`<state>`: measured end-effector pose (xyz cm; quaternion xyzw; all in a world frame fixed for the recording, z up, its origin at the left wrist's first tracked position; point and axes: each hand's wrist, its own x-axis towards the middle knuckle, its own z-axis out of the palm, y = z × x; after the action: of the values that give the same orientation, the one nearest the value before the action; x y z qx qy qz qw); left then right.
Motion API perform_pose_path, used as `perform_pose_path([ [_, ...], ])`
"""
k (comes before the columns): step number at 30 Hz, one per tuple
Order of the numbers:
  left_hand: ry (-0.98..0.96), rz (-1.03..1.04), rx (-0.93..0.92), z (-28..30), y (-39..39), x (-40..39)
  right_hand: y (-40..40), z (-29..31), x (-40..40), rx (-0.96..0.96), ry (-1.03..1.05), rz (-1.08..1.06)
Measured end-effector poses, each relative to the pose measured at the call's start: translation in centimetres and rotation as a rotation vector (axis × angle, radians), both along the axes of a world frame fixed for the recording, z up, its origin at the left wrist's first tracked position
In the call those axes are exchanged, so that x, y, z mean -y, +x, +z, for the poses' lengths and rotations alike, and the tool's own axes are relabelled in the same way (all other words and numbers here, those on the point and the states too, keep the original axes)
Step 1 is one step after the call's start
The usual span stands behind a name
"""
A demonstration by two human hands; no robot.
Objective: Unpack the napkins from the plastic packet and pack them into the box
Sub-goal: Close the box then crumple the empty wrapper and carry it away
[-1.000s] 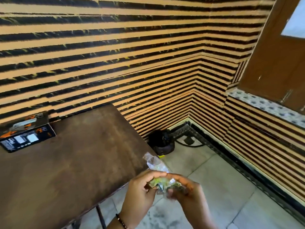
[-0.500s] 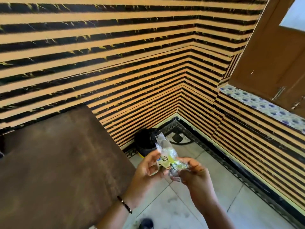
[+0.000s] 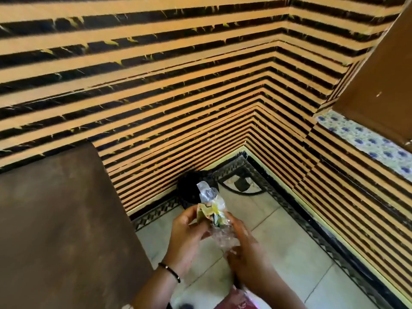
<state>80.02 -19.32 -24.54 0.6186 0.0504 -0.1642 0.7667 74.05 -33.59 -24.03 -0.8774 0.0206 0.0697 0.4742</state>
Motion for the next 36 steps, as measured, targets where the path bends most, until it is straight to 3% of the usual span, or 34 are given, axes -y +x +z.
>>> perform_pose_path([
  [2, 0.027, 0.064, -0.029, -0.3, 1.9, 1.9, 2.0, -0.5, 1.5, 0.039, -0.144, 0.031],
  [8, 0.028, 0.136, -0.093, -0.3, 7.6, 8.8, 11.5, -0.1, 10.9, 0.243, -0.176, 0.165],
  [14, 0.095, 0.06, -0.078, -0.2, 11.1, 12.1, 17.4, 1.6, 15.9, -0.153, 0.409, 0.262],
  [18, 0.19, 0.088, -0.084, -1.2, 12.3, 12.9, 19.7, -0.1, 16.3, -0.198, 0.465, 0.209],
  [25, 0.182, 0.169, -0.205, -3.5, 17.3, 11.3, 27.1, -4.2, 15.7, -0.203, 0.321, 0.05],
  [30, 0.341, 0.248, -0.296, -7.5, 20.8, 7.2, 32.6, -6.4, 15.0, -0.198, 0.118, 0.047],
  [36, 0.575, 0.169, -0.457, -14.6, 24.3, 4.9, 37.7, -11.3, 13.1, -0.206, -0.124, 0.118],
])
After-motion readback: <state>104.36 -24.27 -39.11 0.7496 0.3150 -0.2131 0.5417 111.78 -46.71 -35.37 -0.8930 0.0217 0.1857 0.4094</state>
